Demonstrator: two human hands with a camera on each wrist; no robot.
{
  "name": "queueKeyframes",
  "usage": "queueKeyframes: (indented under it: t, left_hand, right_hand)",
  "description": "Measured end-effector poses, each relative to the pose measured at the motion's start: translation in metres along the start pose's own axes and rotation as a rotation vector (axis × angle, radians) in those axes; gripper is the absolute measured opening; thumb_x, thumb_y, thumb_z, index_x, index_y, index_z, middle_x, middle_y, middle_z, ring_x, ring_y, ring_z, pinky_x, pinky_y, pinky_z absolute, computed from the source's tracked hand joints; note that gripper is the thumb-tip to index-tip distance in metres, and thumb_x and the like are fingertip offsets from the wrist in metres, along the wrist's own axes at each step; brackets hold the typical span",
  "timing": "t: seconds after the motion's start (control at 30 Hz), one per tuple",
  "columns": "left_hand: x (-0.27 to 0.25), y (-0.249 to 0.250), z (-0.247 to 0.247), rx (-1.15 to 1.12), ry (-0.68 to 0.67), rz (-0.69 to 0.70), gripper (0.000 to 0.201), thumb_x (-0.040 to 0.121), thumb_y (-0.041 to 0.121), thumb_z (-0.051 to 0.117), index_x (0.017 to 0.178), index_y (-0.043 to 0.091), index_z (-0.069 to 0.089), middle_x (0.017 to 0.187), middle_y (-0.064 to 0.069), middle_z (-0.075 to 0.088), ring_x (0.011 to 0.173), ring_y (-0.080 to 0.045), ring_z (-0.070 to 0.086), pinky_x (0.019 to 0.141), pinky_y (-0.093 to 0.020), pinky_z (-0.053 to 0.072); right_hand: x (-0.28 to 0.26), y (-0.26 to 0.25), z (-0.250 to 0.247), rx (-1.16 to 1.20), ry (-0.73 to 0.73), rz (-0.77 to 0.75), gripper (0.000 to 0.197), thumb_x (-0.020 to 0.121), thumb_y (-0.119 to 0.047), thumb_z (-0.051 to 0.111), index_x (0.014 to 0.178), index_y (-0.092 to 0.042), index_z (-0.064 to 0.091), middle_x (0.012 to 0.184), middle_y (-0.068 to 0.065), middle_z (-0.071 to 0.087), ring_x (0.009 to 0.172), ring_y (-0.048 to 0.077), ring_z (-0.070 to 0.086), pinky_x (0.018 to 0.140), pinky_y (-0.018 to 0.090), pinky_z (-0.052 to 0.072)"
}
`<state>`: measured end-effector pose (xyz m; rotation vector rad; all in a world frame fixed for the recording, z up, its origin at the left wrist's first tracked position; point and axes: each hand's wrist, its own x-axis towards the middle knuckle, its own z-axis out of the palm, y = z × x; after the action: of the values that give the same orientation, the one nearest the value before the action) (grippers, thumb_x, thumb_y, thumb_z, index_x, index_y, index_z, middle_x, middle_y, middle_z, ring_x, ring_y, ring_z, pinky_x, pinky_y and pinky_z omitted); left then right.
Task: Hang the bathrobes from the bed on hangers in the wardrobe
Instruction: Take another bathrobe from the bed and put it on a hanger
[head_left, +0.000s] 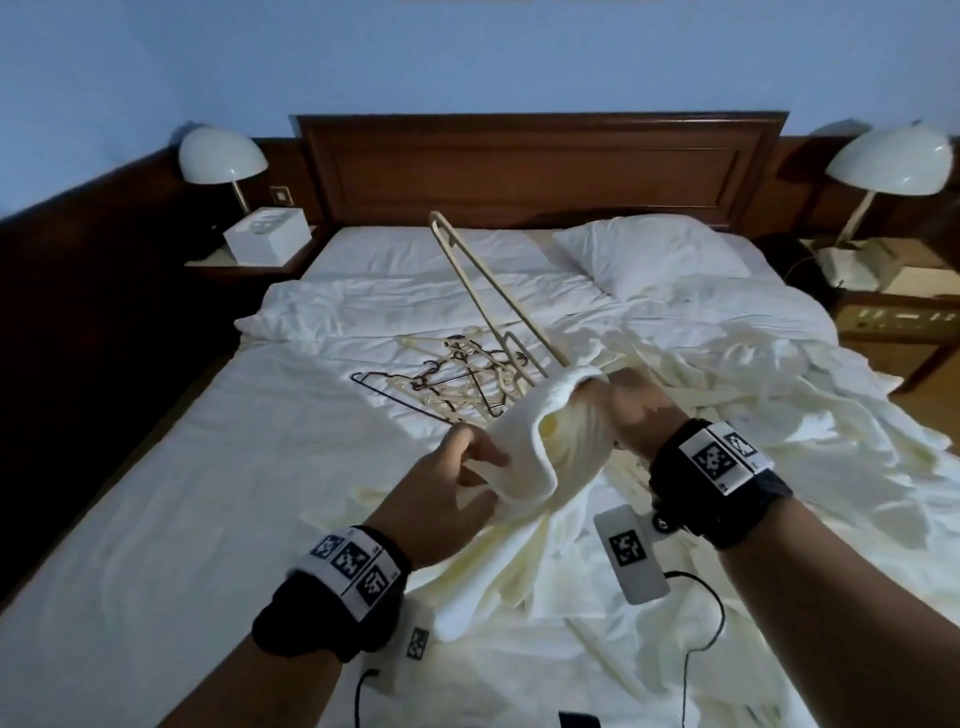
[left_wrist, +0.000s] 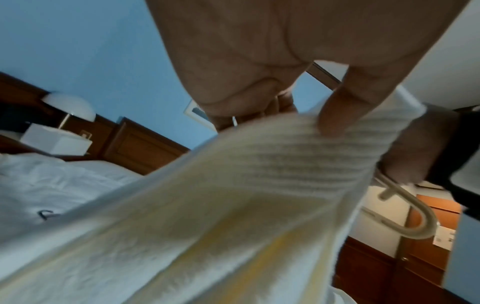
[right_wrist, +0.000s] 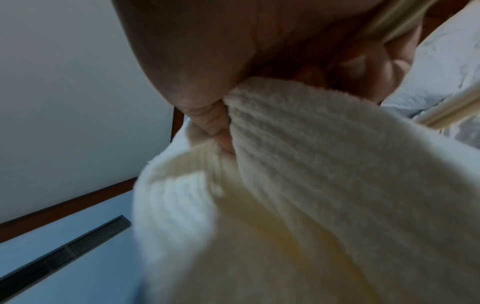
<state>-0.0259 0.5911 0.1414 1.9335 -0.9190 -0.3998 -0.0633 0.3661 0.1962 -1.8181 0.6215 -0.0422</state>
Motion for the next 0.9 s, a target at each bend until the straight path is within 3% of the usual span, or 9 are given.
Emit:
queueKeyframes:
  t: [0.1, 0.17, 0.3, 0.4, 0.53, 0.63, 0.7, 0.8, 0.9]
  left_hand:
    - [0.002, 0.015, 0.032, 0.072, -0.094, -0.052, 0.086, 0.074, 0.039, 0.075, 0.140, 0.036, 0.021, 0.122, 0.016, 0.050, 0.079, -0.006, 0.064, 0.079, -0.033, 0.056]
    - [0.004, 0.020, 0.050, 0.158, -0.084, -0.118, 0.104, 0.066, 0.056, 0.079, 0.144, 0.039, 0.014, 0.124, 0.015, 0.046, 0.086, -0.004, 0.061, 0.079, -0.024, 0.051]
    - [0.009, 0.034, 0.066, 0.330, 0.268, -0.089, 0.035, 0.082, 0.038, 0.050, 0.109, 0.018, 0.059, 0.103, 0.003, 0.055, 0.097, -0.019, 0.055, 0.085, -0.027, 0.042]
    - [0.010, 0.054, 0.045, 0.110, 0.445, -0.210, 0.048, 0.072, 0.028, 0.043, 0.110, 0.012, 0.067, 0.106, 0.002, 0.068, 0.093, -0.014, 0.060, 0.080, -0.021, 0.043]
    - [0.004, 0.120, 0.019, -0.122, 0.367, -0.101, 0.021, 0.080, 0.017, 0.054, 0.073, 0.028, 0.070, 0.067, 0.010, 0.067, 0.064, -0.005, 0.061, 0.061, -0.019, 0.048]
    - [0.003, 0.169, 0.009, -0.173, 0.337, 0.003, 0.029, 0.091, 0.006, 0.060, 0.075, 0.027, 0.072, 0.075, 0.013, 0.069, 0.075, -0.001, 0.064, 0.070, -0.014, 0.048]
    - [0.007, 0.187, 0.006, -0.202, 0.338, 0.034, 0.011, 0.091, 0.016, 0.063, 0.086, 0.021, 0.071, 0.087, 0.007, 0.073, 0.086, -0.007, 0.067, 0.080, -0.021, 0.051]
    - [0.016, 0.189, 0.013, -0.226, 0.360, -0.028, 0.020, 0.088, 0.029, 0.068, 0.092, 0.011, 0.074, 0.096, -0.009, 0.074, 0.089, -0.022, 0.070, 0.083, -0.038, 0.052]
    - [0.024, 0.175, 0.029, -0.313, 0.413, -0.148, 0.026, 0.090, 0.026, 0.066, 0.089, 0.001, 0.073, 0.092, -0.015, 0.073, 0.079, -0.020, 0.065, 0.073, -0.031, 0.048]
  right_hand:
    - [-0.005, 0.012, -0.010, -0.045, 0.019, 0.015, 0.039, 0.090, -0.019, 0.057, 0.115, 0.011, 0.059, 0.081, 0.010, 0.054, 0.076, 0.022, 0.051, 0.074, 0.033, 0.045]
    - [-0.007, 0.020, -0.017, -0.068, 0.022, 0.016, 0.033, 0.095, -0.015, 0.051, 0.115, 0.011, 0.060, 0.091, 0.013, 0.054, 0.085, 0.022, 0.051, 0.081, 0.037, 0.045]
    - [-0.016, 0.035, -0.037, -0.111, 0.013, 0.006, 0.033, 0.093, -0.017, 0.054, 0.112, 0.009, 0.062, 0.088, 0.012, 0.057, 0.080, 0.022, 0.053, 0.072, 0.031, 0.046]
    - [-0.037, 0.044, -0.062, -0.206, -0.008, -0.097, 0.051, 0.072, -0.046, 0.066, 0.089, 0.001, 0.072, 0.073, 0.019, 0.066, 0.064, 0.027, 0.060, 0.060, 0.032, 0.044]
    - [-0.072, 0.038, -0.108, -0.424, -0.048, -0.321, 0.057, 0.056, -0.067, 0.057, 0.069, -0.014, 0.073, 0.055, 0.009, 0.057, 0.057, 0.017, 0.051, 0.061, 0.043, 0.046]
    - [-0.094, 0.010, -0.142, -0.202, -0.002, -0.478, 0.022, 0.065, -0.043, 0.064, 0.064, -0.023, 0.074, 0.050, 0.004, 0.054, 0.052, 0.010, 0.048, 0.052, 0.035, 0.039]
    - [-0.091, 0.000, -0.152, -0.157, 0.111, -0.586, 0.027, 0.067, -0.039, 0.064, 0.064, -0.013, 0.070, 0.055, 0.006, 0.054, 0.051, 0.012, 0.048, 0.049, 0.031, 0.036]
    - [-0.070, 0.004, -0.148, -0.437, 0.247, -0.715, 0.040, 0.072, -0.045, 0.059, 0.065, -0.006, 0.062, 0.068, 0.008, 0.058, 0.059, 0.017, 0.056, 0.052, 0.032, 0.044]
    - [-0.053, 0.026, -0.133, -0.611, 0.163, -0.668, 0.042, 0.078, -0.058, 0.051, 0.062, -0.019, 0.054, 0.077, -0.004, 0.051, 0.069, 0.018, 0.054, 0.062, 0.032, 0.046]
